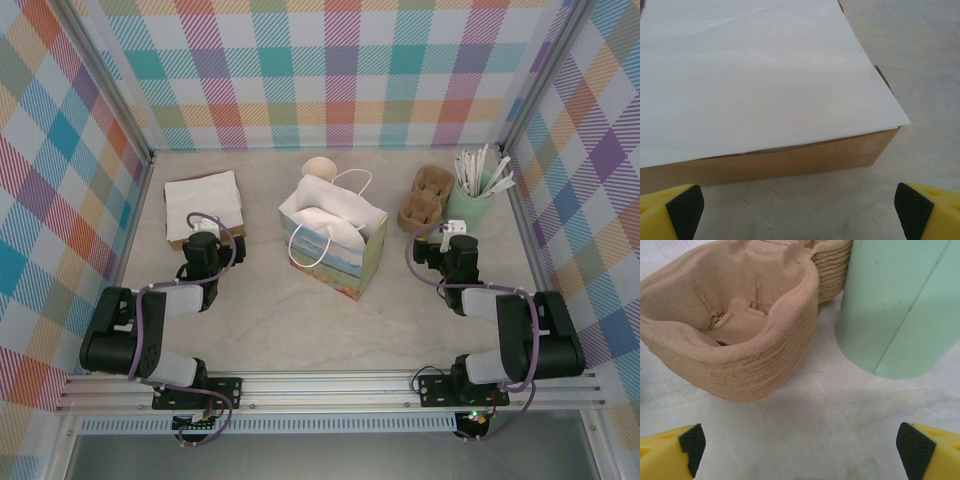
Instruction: Pack the takeout coffee
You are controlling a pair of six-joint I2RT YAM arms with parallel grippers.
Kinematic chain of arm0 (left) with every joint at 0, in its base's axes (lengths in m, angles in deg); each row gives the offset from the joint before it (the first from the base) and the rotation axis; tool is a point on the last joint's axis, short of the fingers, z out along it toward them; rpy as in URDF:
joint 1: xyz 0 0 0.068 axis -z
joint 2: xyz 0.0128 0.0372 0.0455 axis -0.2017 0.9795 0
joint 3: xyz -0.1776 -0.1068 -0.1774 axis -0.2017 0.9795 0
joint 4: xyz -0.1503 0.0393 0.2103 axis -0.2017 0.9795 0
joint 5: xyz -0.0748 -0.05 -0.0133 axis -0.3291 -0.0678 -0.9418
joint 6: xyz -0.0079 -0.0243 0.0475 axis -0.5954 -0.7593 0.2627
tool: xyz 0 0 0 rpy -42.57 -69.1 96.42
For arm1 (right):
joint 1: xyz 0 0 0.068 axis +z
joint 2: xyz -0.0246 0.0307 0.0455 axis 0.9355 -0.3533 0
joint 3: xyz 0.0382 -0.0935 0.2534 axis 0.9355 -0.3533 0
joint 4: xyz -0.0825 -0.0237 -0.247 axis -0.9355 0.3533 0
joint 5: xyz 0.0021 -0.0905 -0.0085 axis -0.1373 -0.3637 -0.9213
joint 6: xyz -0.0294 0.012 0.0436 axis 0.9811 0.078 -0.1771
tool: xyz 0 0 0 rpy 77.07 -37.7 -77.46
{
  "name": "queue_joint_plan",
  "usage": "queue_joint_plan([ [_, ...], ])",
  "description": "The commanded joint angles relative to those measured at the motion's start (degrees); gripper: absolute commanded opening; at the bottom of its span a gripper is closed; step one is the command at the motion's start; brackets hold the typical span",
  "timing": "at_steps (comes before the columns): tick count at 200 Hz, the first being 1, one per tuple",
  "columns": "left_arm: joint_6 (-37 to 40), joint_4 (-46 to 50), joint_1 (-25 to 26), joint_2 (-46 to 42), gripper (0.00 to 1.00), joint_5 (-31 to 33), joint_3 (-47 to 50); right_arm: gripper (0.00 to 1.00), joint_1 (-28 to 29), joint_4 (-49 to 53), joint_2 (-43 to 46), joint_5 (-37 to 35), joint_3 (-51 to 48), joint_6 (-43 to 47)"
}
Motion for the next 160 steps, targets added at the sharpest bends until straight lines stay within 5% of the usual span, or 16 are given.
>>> queue_joint_plan([
  [1, 2.06, -11.37, -0.66, 3.51, 1.0, -3.62, 1.42, 1.0, -0.43, -12.06, -3.44, 3.94, 0.46, 2.57],
  [59, 1.82, -9.7, -1.63, 5.4, 1.0, -6.61, -0.29, 1.0, -5.43, -7.07, -6.11, 12.02, 4.04, -0.64],
  [160, 0.76, -8.69, -3.03, 5.43, 1.0, -8.02, -0.75, 1.0, -5.19, -6.15, -6.12, 12.79, 4.53, 0.16],
])
